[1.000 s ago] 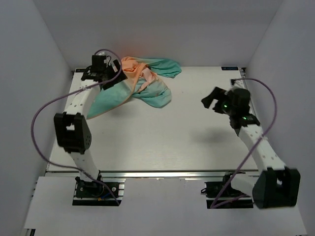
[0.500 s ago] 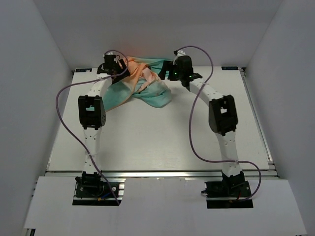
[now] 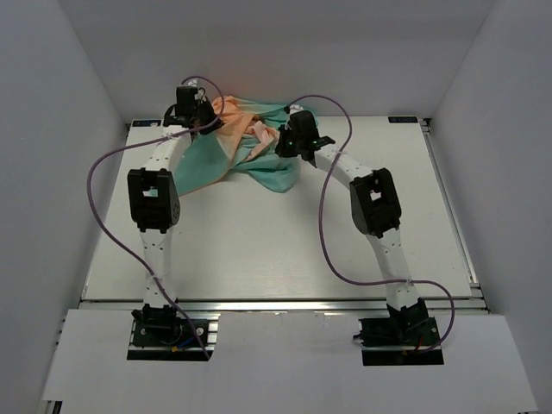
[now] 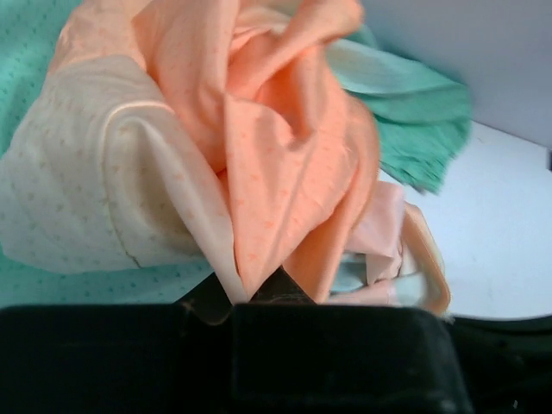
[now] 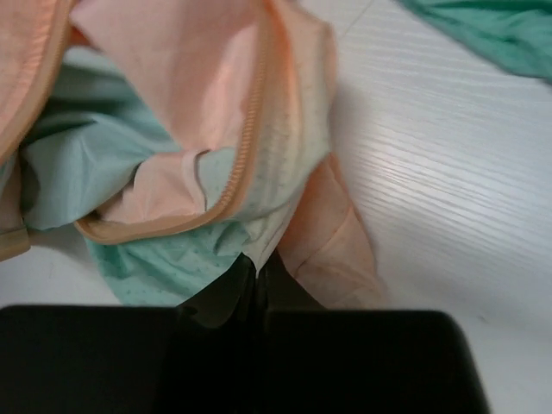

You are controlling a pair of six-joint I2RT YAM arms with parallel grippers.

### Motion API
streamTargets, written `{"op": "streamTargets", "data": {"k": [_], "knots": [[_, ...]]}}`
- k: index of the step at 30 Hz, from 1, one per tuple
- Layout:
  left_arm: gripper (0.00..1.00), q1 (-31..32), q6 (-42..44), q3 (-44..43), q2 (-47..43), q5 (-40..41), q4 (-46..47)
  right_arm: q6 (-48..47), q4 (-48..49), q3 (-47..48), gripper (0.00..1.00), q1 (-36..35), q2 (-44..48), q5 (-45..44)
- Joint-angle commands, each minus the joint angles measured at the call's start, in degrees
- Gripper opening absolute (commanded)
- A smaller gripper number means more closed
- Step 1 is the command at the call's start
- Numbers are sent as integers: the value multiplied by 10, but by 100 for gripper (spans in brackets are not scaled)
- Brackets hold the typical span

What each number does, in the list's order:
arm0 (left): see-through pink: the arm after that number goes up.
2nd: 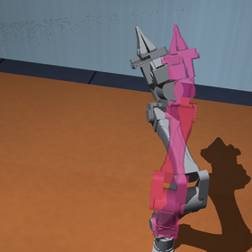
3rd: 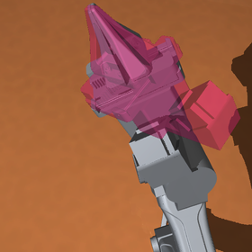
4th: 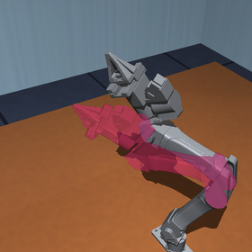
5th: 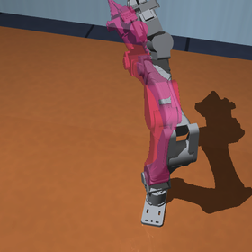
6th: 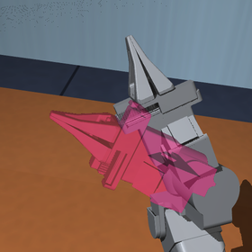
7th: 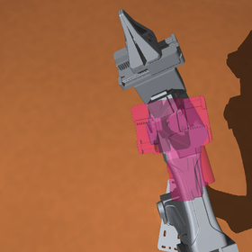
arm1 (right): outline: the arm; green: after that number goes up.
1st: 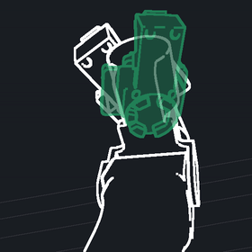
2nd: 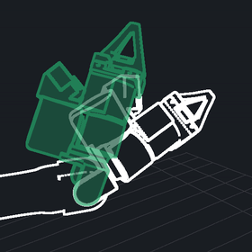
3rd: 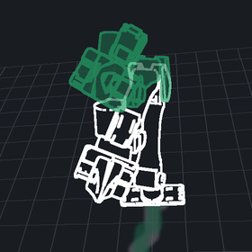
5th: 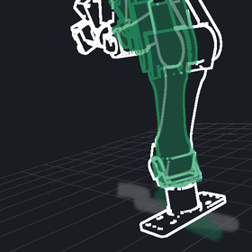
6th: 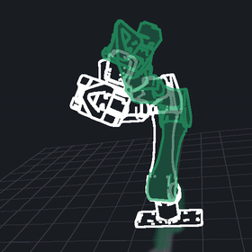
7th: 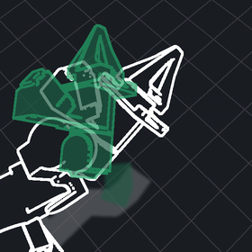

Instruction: Zip up the jacket

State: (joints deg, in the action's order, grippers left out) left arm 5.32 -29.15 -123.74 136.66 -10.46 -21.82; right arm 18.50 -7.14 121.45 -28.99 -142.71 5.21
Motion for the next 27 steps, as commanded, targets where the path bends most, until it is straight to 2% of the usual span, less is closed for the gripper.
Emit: {"op": "streamTargets", "data": {"k": [1, 4, 5, 6, 7, 8, 9, 11, 12, 15, 17, 20, 24, 27], "knots": [[0, 5, 25, 22, -163, -47, 1, -46, 20, -44, 0, 5, 174, -84], [0, 13, 36, 82, -292, -63, -7, -100, 19, -119, 0, 4, 315, -131], [0, 15, 37, 117, -368, -61, -10, -109, 22, -142, 0, 4, 354, -138], [0, 20, 36, 134, -409, -56, -11, -118, 23, -165, 0, 4, 433, -143], [0, 21, 32, 154, -449, -55, -9, -130, 22, -207, 0, 4, 471, -151], [0, 22, 17, 198, -532, -54, 1, -134, 19, -227, 0, 5, 511, -153], [0, 22, 9, 219, -571, -52, 7, -138, 15, -247, 0, 4, 587, -156], [0, 21, -8, 254, -643, -63, 19, -134, -15, -291, 0, 4, 657, -149], [0, 22, -13, 277, -703, -72, 22, -132, -25, -301, 0, 4, 722, -133], [2, 21, -44, 302, -787, -112, 41, -118, -29, -346, 0, 4, 834, -86], [2, 21, -60, 298, -808, -133, 45, -104, -31, -355, 0, 4, 886, -72], [2, 21, -77, 291, -823, -146, 48, -91, -47, -342, 0, 4, 907, -61], [2, 22, -84, 301, -805, -129, 31, -87, -64, -341, 0, 4, 886, -107], [2, 21, -92, 349, -767, -113, 30, -73, -70, -361, 0, 4, 848, -166]]}}
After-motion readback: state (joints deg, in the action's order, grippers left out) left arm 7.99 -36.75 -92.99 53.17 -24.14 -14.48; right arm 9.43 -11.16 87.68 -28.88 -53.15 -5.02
